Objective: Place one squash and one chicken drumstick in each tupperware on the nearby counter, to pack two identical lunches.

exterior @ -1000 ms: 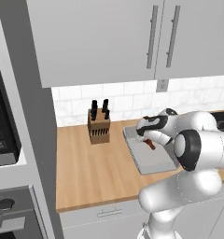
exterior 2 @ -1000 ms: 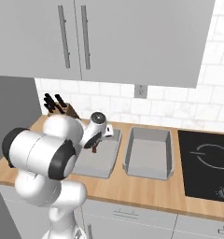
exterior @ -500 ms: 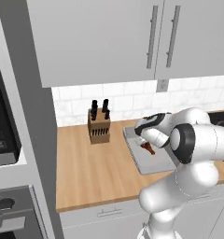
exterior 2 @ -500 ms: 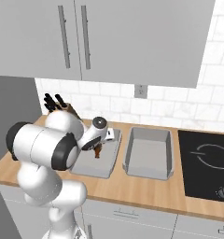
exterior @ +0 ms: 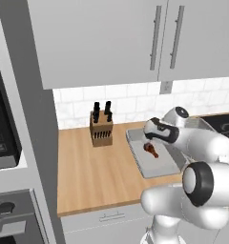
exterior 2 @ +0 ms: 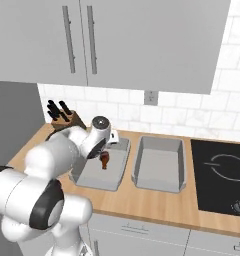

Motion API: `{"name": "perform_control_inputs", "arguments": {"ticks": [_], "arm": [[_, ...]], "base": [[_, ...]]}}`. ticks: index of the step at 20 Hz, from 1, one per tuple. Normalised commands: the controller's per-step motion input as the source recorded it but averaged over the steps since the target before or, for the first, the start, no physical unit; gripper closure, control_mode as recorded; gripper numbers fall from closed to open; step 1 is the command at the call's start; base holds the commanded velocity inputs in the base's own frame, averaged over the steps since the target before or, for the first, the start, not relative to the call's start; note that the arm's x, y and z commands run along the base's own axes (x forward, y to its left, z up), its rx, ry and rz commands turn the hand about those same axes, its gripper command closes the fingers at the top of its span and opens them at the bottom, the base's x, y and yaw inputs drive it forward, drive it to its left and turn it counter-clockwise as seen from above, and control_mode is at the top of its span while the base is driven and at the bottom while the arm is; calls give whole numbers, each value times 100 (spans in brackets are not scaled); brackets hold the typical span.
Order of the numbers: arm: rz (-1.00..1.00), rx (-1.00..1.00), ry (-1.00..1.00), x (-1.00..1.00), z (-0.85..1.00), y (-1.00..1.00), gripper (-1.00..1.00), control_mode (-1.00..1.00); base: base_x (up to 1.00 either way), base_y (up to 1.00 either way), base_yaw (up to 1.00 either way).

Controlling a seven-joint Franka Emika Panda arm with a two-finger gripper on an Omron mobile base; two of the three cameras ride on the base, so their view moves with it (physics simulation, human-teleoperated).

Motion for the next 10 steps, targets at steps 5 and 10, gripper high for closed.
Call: {"name": "perform_control_inputs", "arguments": {"ticks": [5,10], "arm": [[0,0,11,-85,100,10,-100,-100],[0,-3,-3,-100,24,12,-100,-100]], "base": [[0,0,0],[0,0,0]]}}
